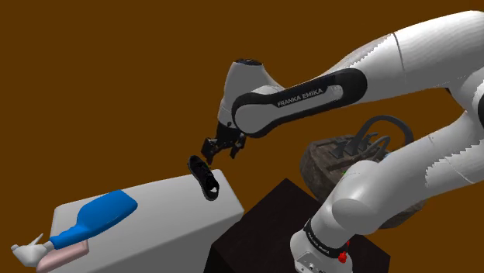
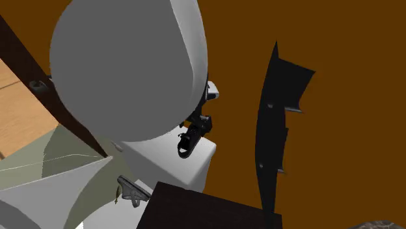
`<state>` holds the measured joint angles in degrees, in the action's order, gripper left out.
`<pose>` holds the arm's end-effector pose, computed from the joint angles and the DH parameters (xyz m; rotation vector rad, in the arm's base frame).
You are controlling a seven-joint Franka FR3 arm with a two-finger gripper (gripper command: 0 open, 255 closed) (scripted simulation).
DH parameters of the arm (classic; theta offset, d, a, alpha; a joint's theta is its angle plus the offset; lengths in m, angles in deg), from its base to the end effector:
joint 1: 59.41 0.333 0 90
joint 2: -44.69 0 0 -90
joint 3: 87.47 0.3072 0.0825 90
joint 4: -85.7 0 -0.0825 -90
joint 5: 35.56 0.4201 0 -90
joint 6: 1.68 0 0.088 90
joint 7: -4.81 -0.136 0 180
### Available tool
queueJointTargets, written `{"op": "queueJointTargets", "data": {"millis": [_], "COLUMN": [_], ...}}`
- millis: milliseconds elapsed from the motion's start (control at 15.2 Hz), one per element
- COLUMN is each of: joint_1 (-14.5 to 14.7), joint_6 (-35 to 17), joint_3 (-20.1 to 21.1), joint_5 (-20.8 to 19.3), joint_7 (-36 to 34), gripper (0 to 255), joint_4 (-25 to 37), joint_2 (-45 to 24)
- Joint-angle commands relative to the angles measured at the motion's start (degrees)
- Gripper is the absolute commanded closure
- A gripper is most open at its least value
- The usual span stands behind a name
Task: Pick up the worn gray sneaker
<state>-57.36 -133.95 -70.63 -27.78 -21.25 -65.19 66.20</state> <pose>0.4141 0.1359 0.3083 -3.1088 0.3623 -0.0611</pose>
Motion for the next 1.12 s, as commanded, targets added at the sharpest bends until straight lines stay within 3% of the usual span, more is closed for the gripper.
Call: {"op": "queueJointTargets", "data": {"millis": [0, 198, 792, 858, 1056], "joint_1": [-0.77, -1.79, -2.61, -2.62, -2.59], "joint_6": [-4.71, -9.95, -16.82, -16.82, -16.81], "joint_3": [1.76, 4.35, 4.92, 4.88, 4.91], "joint_5": [-1.58, -5.26, -8.77, -8.71, -8.67], "joint_7": [-2.53, -7.53, -10.26, -10.15, -10.17], "gripper": [0, 0, 0, 255, 255], "joint_4": [0.67, 2.32, 0.92, 0.84, 0.81], "joint_2": [-5.08, -11.95, -17.77, -17.68, -17.63]}}
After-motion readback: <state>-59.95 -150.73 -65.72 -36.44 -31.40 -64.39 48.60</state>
